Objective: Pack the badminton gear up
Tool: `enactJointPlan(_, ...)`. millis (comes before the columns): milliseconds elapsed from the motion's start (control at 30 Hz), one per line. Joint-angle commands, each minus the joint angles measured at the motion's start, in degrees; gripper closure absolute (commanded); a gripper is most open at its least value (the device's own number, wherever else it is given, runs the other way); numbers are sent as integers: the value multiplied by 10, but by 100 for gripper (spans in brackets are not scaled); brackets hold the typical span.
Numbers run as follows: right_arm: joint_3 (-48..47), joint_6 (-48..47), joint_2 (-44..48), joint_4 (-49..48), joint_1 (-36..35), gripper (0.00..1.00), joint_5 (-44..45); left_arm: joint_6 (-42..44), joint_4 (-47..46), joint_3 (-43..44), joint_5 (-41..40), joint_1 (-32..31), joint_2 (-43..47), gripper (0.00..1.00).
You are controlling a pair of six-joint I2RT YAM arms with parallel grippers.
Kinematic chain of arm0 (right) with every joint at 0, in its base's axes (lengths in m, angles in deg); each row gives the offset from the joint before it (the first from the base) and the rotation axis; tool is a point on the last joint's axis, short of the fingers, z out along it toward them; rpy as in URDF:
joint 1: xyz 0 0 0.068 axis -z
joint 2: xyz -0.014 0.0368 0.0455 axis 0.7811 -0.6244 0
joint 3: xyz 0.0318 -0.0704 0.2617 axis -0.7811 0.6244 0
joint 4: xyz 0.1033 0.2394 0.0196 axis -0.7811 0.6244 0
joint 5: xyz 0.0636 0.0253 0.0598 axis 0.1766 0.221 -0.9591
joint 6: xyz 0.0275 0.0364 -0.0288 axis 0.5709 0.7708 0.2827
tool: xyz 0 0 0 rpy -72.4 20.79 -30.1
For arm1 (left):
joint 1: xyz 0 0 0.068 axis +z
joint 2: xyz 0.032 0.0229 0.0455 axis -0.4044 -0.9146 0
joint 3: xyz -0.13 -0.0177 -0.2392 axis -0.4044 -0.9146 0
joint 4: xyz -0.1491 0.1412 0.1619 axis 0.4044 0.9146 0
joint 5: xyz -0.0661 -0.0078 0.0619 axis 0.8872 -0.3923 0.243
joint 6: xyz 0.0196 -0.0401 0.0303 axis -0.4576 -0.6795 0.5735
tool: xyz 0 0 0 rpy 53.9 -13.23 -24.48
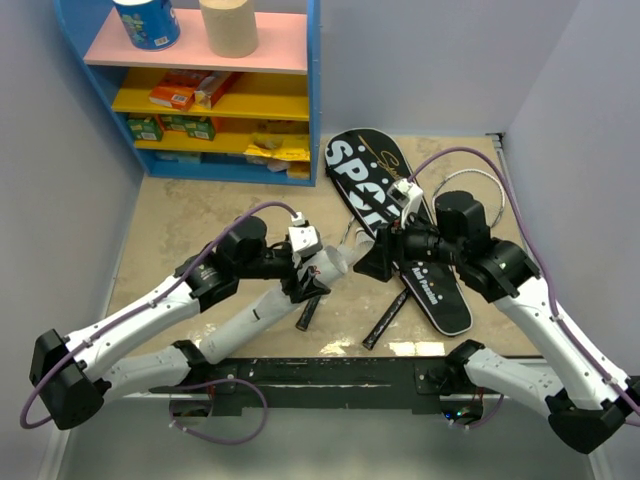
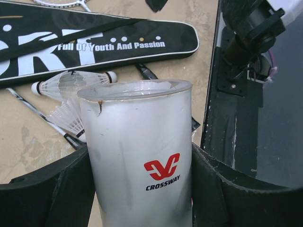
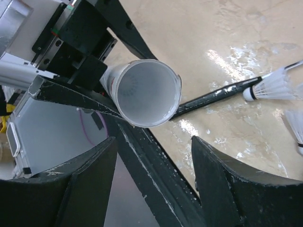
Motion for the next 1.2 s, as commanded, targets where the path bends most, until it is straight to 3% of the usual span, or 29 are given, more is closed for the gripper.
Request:
enactJointPlan(0, 1, -2, 3, -39, -1, 34, -81, -13, -36, -9, 38, -4, 13, 93)
enactJointPlan(533, 34, 48, -21, -130, -13, 41, -143, -19, -76, -45, 68, -6, 38, 93)
enactJointPlan(1167, 57, 90, -55, -192, -82, 58, -119, -18, -78, -50, 67, -5, 55, 92)
